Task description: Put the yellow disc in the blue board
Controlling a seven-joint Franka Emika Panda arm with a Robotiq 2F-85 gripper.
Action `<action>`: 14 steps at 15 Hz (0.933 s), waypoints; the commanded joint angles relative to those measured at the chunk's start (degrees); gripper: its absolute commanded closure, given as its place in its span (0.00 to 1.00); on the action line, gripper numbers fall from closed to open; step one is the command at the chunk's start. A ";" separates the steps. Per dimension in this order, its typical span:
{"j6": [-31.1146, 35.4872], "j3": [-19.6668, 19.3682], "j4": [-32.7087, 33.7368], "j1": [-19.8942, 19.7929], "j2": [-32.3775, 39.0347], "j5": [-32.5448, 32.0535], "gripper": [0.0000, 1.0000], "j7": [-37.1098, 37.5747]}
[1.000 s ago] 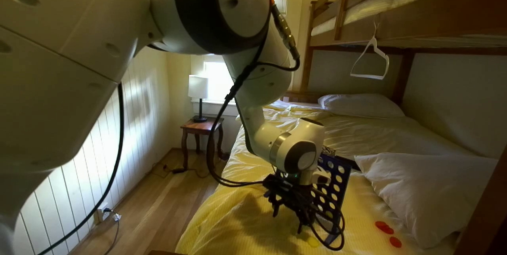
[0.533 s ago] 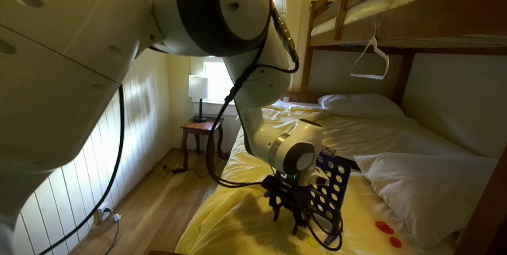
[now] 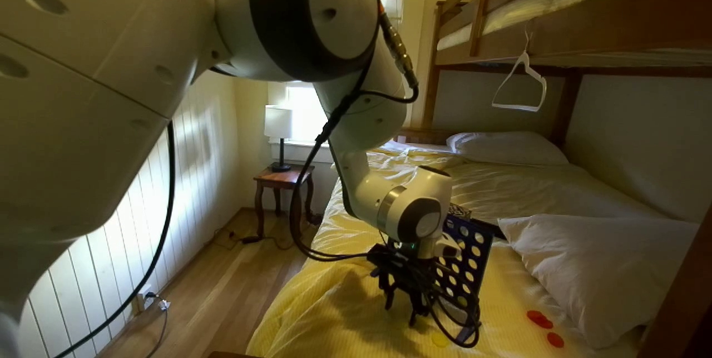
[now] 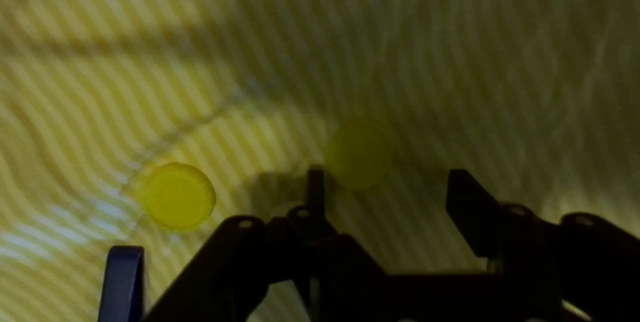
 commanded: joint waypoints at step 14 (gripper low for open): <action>-3.94 -2.77 3.07 3.40 2.00 -6.52 0.39 3.87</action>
